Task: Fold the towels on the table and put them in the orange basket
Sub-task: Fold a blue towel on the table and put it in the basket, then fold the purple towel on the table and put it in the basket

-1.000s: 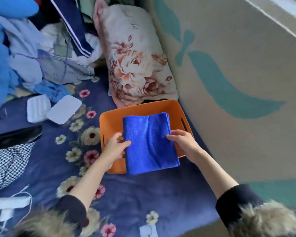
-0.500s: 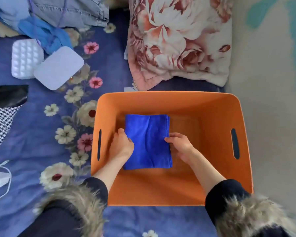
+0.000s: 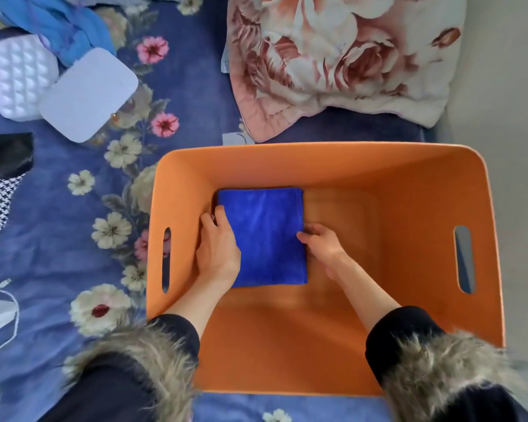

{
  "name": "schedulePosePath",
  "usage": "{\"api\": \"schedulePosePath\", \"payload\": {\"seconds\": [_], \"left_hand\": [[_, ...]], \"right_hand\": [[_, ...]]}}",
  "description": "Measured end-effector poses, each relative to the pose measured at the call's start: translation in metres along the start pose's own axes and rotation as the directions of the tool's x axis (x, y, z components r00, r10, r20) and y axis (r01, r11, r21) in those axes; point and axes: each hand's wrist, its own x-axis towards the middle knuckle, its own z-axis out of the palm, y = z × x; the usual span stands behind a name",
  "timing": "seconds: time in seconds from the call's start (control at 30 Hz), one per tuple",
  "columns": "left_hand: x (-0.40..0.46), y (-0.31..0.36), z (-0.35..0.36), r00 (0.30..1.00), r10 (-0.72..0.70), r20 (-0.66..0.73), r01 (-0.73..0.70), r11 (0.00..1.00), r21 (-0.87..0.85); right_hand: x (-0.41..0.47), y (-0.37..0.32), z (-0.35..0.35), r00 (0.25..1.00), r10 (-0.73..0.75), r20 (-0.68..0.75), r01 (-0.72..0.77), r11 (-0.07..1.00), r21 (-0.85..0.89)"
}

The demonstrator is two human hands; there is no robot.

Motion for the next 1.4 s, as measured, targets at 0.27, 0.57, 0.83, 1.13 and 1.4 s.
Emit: {"api": "schedulePosePath", "payload": {"seconds": [0.27, 0.57, 0.83, 1.13, 1.4], "left_hand": [[-0.026, -0.01, 0.02, 0.903, 0.202, 0.38, -0.344, 0.87, 0.354], [-0.001, -0.015, 0.019, 0.905, 0.15, 0.398, -0.387, 0.681, 0.622], [-0.014, -0.007, -0.014, 0.86, 0.24, 0.451, -0.392, 0.876, 0.281], [-0.105, 0.009, -0.108, 0.831, 0.513, 0.215, -0.474, 0.855, -0.209], [-0.196, 0.014, -0.18, 0.673, 0.737, 0.061, -0.712, 0.667, -0.22]], "right_hand": [[-0.025, 0.029, 0.007, 0.794, -0.496, 0.352, 0.399, -0.013, -0.917], [-0.003, 0.025, 0.02, 0.875, -0.329, 0.354, 0.336, -0.111, -0.935], [-0.036, 0.007, 0.009, 0.913, -0.319, 0.254, 0.295, 0.085, -0.952], [-0.188, -0.005, -0.029, 0.744, -0.668, 0.007, 0.267, 0.288, -0.92], [-0.328, 0.03, -0.043, 0.655, -0.684, -0.321, 0.11, 0.507, -0.855]]}}
